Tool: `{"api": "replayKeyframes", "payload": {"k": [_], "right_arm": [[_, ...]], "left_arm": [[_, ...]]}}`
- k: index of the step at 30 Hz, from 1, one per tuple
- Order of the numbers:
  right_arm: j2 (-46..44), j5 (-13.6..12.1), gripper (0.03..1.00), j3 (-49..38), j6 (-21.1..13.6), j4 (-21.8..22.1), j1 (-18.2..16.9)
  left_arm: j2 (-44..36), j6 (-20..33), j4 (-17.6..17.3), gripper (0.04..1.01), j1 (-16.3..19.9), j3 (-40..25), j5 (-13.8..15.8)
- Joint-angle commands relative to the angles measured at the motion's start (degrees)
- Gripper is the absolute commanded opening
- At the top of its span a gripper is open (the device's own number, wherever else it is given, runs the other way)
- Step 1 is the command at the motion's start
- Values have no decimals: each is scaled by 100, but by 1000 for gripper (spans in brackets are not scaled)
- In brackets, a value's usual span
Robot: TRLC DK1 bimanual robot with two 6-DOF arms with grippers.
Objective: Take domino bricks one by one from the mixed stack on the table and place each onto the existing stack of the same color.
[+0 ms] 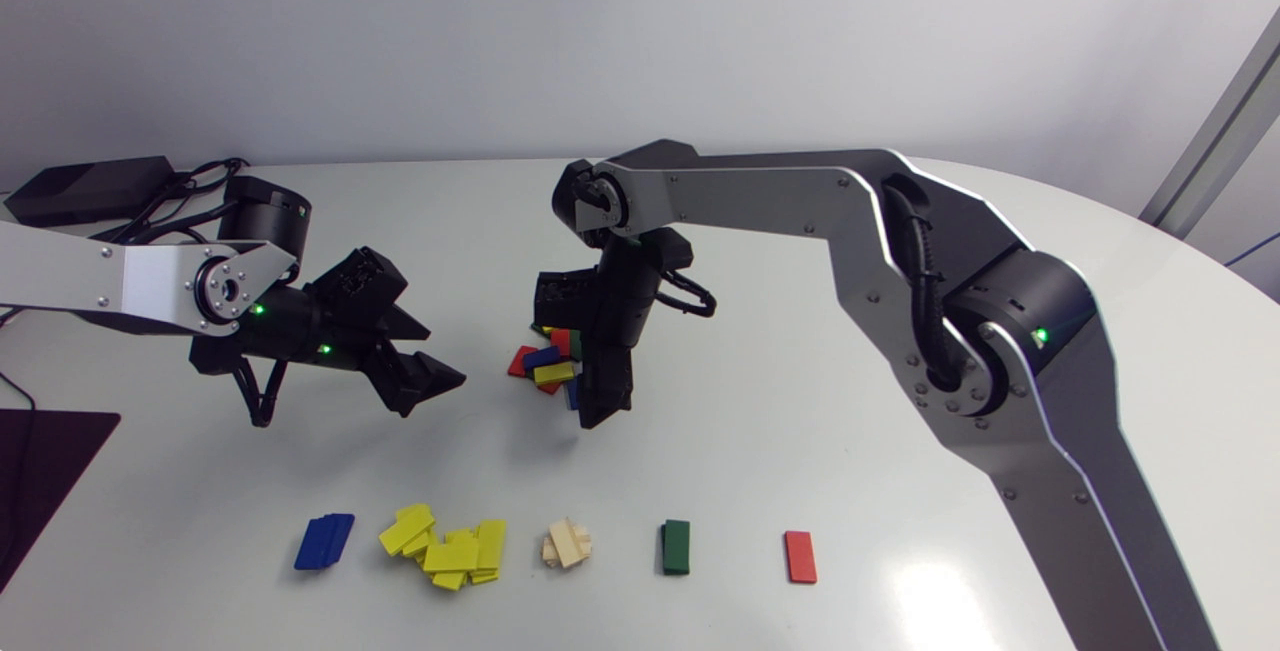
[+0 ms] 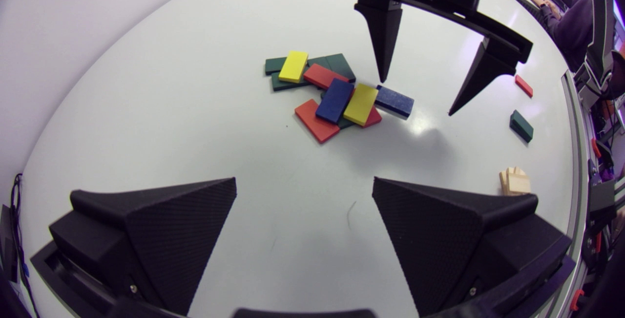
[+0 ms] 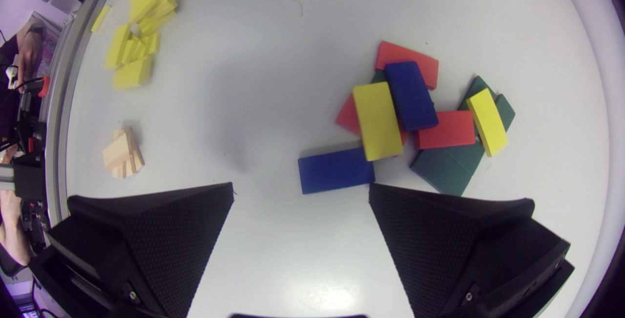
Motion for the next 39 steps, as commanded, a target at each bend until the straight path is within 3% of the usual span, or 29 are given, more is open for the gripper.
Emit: {"api": "replayKeyframes", "payload": {"k": [1, 9, 16, 27, 39], "right_arm": [[218, 97, 974, 96, -170, -82, 95], [218, 290, 974, 87, -135, -55, 148], [280, 659, 974, 193, -109, 24, 236], [482, 774, 974, 571, -3, -134, 324], [552, 1231, 970, 702, 49, -205, 403]], "left_arm": [[172, 178, -34, 992, 60, 172, 66], [268, 195, -25, 992, 51, 207, 75], [268, 195, -34, 992, 60, 215, 101], [224, 283, -122, 992, 77, 189, 154], [136, 318, -209, 992, 104, 189, 180]]}}
